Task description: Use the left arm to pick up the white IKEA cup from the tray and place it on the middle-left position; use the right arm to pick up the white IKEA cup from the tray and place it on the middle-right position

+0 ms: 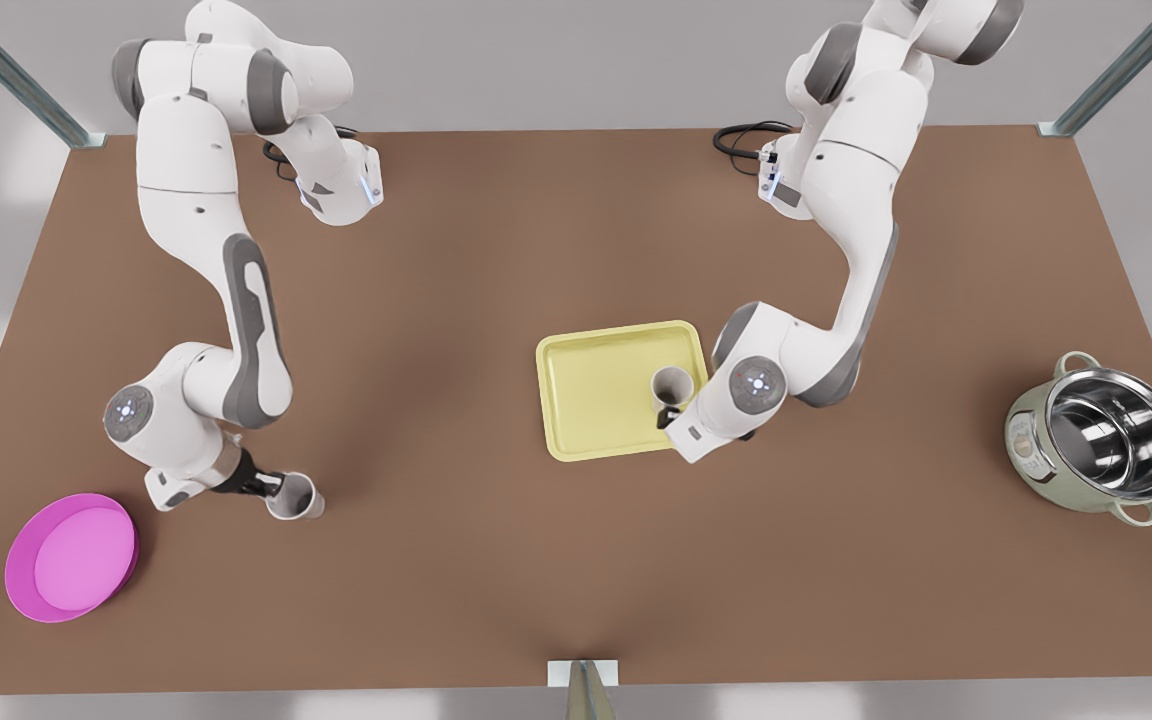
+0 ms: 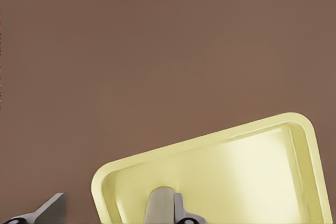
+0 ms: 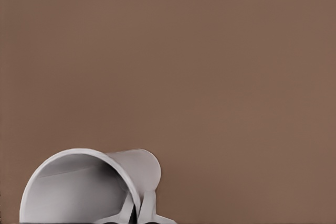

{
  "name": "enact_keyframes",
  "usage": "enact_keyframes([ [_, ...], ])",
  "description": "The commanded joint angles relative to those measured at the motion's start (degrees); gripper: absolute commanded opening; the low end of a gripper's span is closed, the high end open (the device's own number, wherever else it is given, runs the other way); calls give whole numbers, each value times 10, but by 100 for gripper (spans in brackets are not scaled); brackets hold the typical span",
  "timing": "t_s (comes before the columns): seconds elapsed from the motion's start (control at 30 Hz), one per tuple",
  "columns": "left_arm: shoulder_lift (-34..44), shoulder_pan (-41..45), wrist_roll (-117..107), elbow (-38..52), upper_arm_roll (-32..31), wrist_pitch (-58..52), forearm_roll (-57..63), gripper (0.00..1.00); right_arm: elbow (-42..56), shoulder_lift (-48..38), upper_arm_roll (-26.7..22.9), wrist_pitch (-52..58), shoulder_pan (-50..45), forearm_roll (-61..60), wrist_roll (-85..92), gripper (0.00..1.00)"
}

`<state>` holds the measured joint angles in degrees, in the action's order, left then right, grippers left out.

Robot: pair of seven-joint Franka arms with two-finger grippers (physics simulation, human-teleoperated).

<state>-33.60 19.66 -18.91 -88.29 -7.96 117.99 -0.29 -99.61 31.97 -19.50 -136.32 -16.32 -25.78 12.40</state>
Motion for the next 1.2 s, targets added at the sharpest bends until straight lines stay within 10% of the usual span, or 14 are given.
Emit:
enact_keyframes([
  [0.0, 2, -1, -124, -7, 0, 37, 3, 100, 0, -1, 0, -42, 1, -29, 395, 11],
  [0.17, 86, 4, -126, -178, -1, 148, 2, 100, 3, 0, 0, -47, 1, -30, 409, 20],
  [0.4, 79, 17, -133, -199, 0, 167, 2, 100, 3, 2, 0, -47, 1, -32, 409, 33],
  [0.5, 80, 24, -140, -210, 0, 172, 2, 100, 4, 1, 0, -47, 1, -32, 407, 94],
  [0.53, 104, 25, -142, -229, 0, 172, 2, 100, 4, 1, 0, -46, 1, -32, 407, 100],
  [0.77, 108, 28, -143, -279, 0, 222, 2, 100, 20, -83, -13, 110, -6, 71, 215, 100],
  [0.9, 86, 28, -143, -276, 0, 249, 3, 100, 213, -147, -12, 455, -13, 197, -19, 100],
  [0.93, 87, 28, -146, -276, 0, 251, 3, 94, 215, -180, -7, 496, -14, 235, -20, 100],
  [1.0, 93, 29, -176, -271, -3, 251, 2, 42, 263, -202, -1, 563, -11, 252, -20, 100],
  [1.07, 93, 29, -177, -268, -4, 251, -1, 25, 260, -226, 182, 558, 150, 289, -19, 100],
  [1.17, 89, 28, -183, -263, -5, 255, -3, 12, 205, -270, 209, 533, 159, 307, -42, 100],
])
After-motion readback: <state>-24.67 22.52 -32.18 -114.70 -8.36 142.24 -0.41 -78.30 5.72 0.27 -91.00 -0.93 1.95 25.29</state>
